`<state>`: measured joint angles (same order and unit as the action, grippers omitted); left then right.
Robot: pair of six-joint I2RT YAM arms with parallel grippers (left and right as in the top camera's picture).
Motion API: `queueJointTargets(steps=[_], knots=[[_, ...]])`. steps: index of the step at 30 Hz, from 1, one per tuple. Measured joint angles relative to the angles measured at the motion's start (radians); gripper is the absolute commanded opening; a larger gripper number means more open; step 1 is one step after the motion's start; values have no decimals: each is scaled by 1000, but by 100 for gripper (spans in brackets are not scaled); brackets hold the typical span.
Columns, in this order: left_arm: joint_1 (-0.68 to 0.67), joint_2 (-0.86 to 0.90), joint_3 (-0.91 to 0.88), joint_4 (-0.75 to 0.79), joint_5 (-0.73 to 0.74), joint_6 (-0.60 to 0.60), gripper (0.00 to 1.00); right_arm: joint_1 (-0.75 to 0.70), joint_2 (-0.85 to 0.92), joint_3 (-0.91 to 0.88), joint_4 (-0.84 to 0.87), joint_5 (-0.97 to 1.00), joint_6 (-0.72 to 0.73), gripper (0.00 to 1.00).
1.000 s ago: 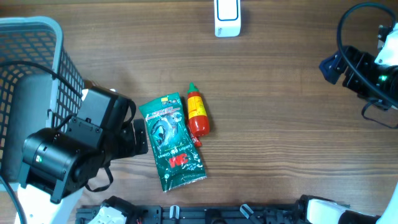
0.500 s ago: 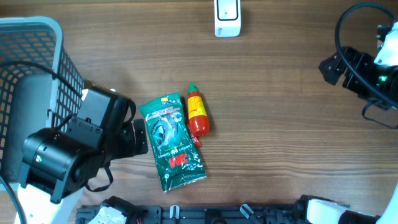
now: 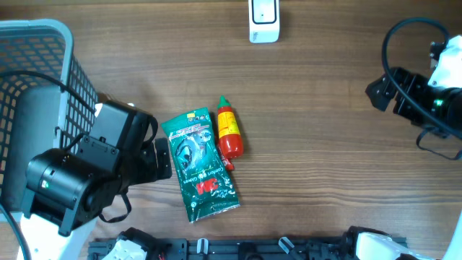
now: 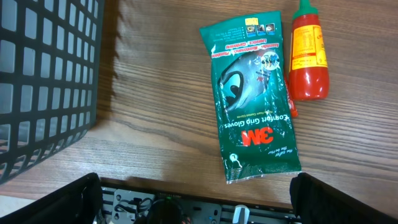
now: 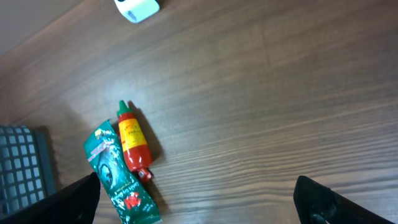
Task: Scan the item barcode
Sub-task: 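Move the right gripper back to the yellow can beside the sauce bottle, then grasp the yellow Nescafe can with the right gripper and lift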
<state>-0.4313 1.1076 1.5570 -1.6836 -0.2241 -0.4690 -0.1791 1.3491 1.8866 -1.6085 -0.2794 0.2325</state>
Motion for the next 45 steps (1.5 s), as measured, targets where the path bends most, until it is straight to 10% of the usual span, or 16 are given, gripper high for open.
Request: queueJointTargets(steps=[12,20,30,45], knots=[[0,0,0,0,0,0,100,229,18,-619,464,-192,-1,100],[0,0,0,0,0,0,100,722,235,-635,815,68,138,100],[0,0,0,0,0,0,100,903,487,-635,1008,259,190,99],[0,0,0,0,0,0,100,933,632,-621,901,321,168,55]])
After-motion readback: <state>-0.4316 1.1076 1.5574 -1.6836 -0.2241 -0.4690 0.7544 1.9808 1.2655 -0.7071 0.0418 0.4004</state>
